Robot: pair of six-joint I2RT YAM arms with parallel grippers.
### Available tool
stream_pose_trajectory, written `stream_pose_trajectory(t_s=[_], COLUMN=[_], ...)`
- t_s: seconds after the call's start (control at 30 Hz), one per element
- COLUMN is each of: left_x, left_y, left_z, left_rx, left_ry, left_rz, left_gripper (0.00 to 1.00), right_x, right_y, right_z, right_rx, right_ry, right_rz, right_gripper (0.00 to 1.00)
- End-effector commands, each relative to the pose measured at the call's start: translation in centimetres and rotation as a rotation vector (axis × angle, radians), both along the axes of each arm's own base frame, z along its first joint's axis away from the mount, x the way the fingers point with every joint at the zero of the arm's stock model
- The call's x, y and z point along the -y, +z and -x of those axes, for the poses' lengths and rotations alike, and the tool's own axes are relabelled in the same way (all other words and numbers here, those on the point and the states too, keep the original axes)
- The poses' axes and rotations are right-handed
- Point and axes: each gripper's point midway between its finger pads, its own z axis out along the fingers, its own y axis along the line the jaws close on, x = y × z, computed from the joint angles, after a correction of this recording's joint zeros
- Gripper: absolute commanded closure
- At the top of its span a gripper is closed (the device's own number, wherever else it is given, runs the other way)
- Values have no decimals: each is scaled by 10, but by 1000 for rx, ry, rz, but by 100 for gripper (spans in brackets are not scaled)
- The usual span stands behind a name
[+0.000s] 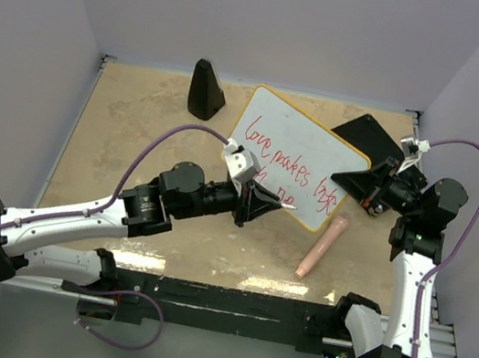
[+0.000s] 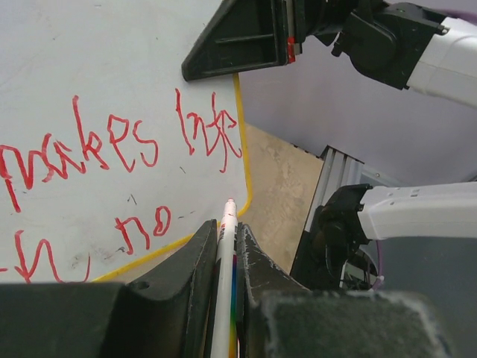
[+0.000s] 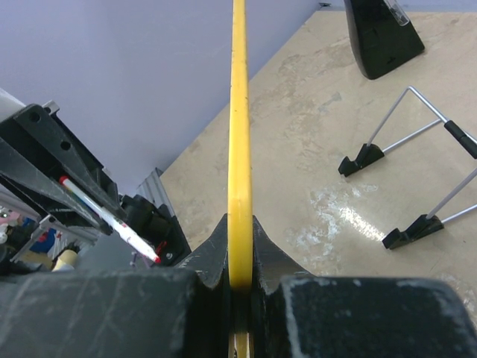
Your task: Write a sentence on the whiteboard
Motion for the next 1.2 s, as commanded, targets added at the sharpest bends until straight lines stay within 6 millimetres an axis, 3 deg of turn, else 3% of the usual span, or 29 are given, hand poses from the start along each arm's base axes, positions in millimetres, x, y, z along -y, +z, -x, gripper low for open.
stream_pose_trajectory(t_s=[0.0, 0.53, 1.17], left_x=[6, 4, -9], left_y=[7, -24, -28], left_z=[0, -5, -7], left_rx=[93, 139, 165], left_ry=[13, 114, 166], left_rz=[28, -37, 17], left_gripper=[100, 100, 100], right_x=[-1, -1, -1], right_y=[25, 26, 25], right_z=[5, 5, 5], right_rx=[105, 110, 111], right_ry=[3, 1, 5], right_rz=[22, 22, 21], right_gripper=[100, 100, 100])
